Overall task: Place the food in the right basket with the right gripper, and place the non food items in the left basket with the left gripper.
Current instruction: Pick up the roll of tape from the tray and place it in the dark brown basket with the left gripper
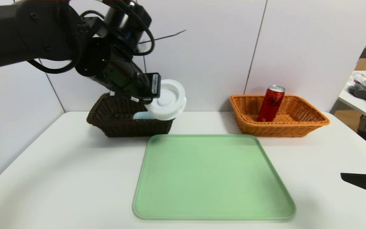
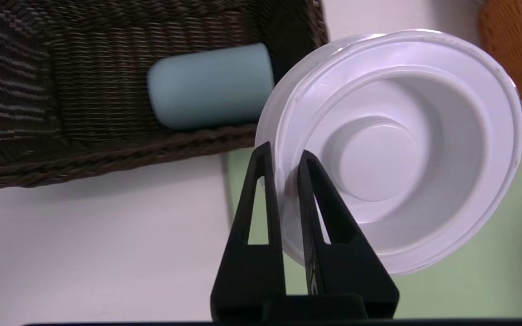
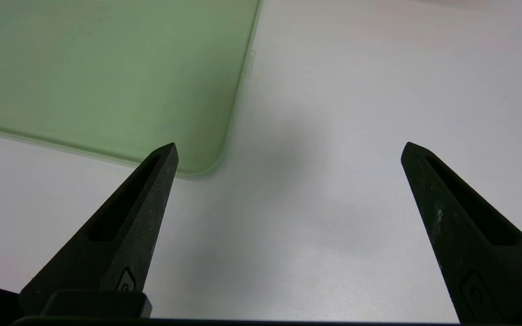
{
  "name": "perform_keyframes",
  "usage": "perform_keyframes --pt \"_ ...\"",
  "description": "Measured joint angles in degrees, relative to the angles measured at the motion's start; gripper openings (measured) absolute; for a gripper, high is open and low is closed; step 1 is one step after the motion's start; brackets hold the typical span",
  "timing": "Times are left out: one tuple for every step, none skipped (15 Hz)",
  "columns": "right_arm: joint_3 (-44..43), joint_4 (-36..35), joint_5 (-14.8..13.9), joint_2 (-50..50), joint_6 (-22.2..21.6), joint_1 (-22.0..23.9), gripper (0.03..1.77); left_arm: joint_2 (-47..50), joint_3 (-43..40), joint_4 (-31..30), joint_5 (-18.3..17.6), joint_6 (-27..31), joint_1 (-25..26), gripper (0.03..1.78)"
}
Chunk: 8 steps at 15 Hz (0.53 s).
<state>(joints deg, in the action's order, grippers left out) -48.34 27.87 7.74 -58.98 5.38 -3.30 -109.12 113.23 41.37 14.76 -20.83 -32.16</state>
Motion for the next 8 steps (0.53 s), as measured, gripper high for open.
perform_keyframes --pt "0.0 0.0 0.0 0.0 0.0 0.0 1.70 0.5 0.0 -0.4 -0.4 0.8 2.6 0.19" --pt "0.0 0.0 0.0 0.0 0.1 0.0 1.70 0.8 0.0 -0.8 -0.9 1.7 4.9 0.19" --pt "0.1 0.0 0.1 0.0 0.1 0.0 1.70 0.9 0.0 -1.6 -1.2 2.8 7.2 0.19" --pt "0.2 0.0 0.1 0.0 0.1 0.0 1.70 0.7 0.0 -2.9 -1.3 3.8 9.6 0.19" --pt "0.2 0.0 0.1 0.0 0.1 0.0 1.70 0.1 0.0 -4.8 -1.3 4.9 11.6 0.19" --pt "0.2 0.0 0.1 0.0 0.1 0.0 1.70 -0.8 0.0 -7.0 -1.3 6.3 13.6 0.19" --pt "0.2 0.0 0.1 0.0 0.1 0.0 1.70 -1.9 0.0 -8.8 -1.3 7.4 15.2 0.19" --pt "0.2 0.0 0.1 0.0 0.1 0.0 1.70 -3.0 0.0 -10.4 -1.2 8.1 16.5 0.19"
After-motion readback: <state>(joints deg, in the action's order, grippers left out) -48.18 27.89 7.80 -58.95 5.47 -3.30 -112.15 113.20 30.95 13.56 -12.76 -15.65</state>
